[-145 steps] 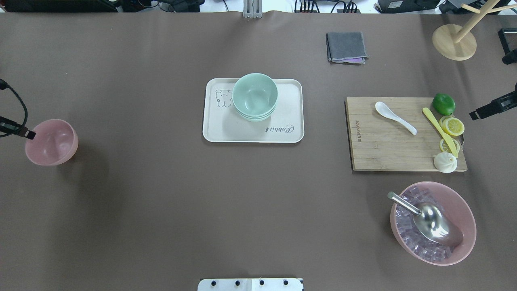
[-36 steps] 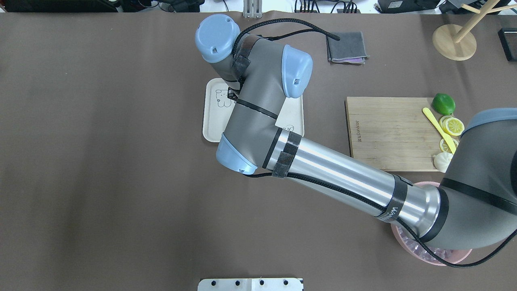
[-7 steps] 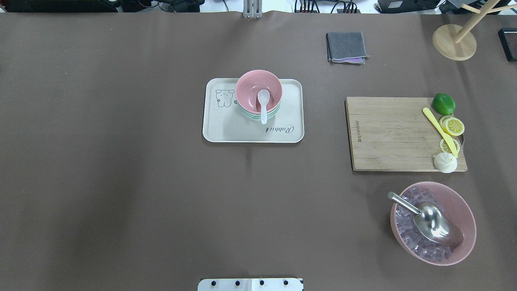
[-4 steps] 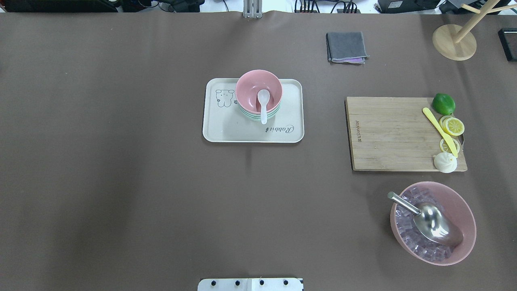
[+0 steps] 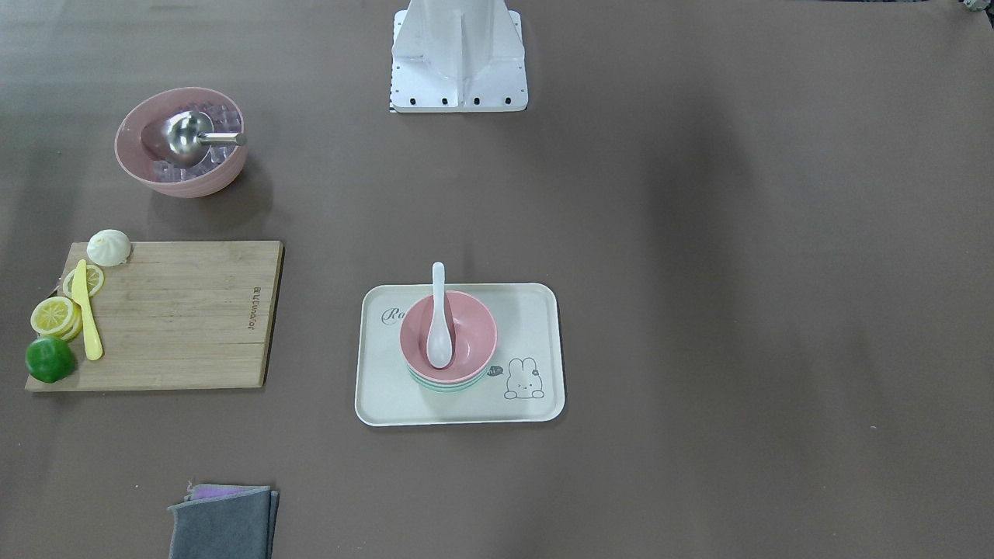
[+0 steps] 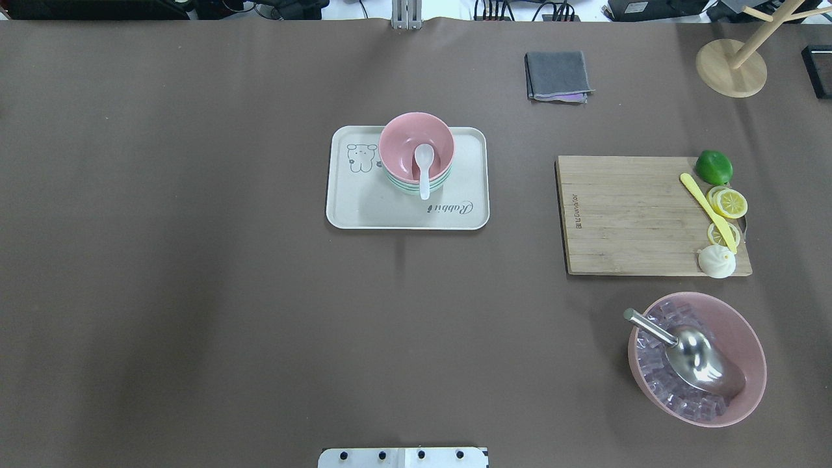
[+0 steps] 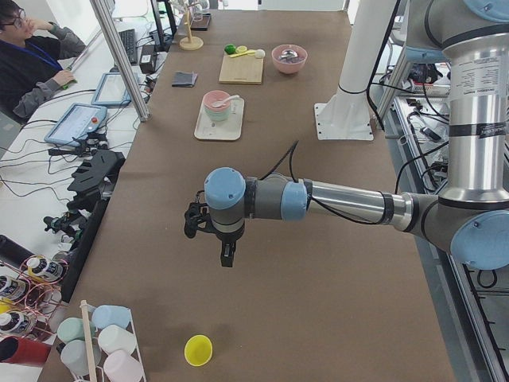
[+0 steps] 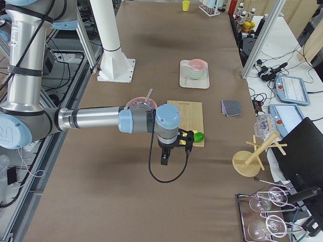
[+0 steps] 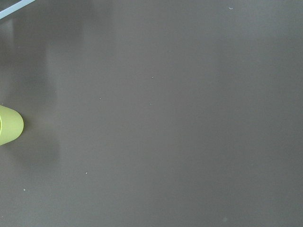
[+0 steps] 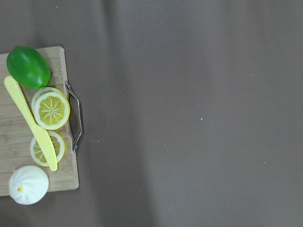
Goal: Stack pink bowl on green and place spoon
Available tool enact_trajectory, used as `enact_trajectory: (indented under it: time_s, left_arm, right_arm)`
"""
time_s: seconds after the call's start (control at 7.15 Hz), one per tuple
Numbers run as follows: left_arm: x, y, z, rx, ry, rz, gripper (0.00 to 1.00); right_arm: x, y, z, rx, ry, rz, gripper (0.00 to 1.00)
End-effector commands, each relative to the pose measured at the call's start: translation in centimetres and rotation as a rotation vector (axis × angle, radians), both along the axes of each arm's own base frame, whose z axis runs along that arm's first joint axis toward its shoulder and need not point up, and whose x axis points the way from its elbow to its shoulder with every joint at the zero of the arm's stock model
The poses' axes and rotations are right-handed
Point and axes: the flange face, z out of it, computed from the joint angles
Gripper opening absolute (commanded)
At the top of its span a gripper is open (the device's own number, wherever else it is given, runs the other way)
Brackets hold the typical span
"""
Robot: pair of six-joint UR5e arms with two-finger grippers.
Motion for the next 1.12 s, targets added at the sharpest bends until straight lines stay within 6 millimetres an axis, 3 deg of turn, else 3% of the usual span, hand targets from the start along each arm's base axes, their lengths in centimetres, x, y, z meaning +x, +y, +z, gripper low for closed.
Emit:
enact_trajectory:
  time_s: [0.0, 0.56, 0.98]
  left_arm:
    - [0.0, 0.0, 0.0, 0.000, 0.000, 0.000, 0.98]
    - [0.1, -0.1, 0.0, 0.000, 0.000, 0.001, 0.98]
    - [0.1, 0.0, 0.1, 0.003, -0.002, 0.001, 0.98]
  right_arm:
    - [0.0, 0.0, 0.0, -0.001, 0.000, 0.000, 1.00]
    - [-0.1, 0.1, 1.5, -0.033, 0.000, -0.001, 1.00]
    - [-0.1, -0.2, 1.2, -0.018, 0.009, -0.005, 1.00]
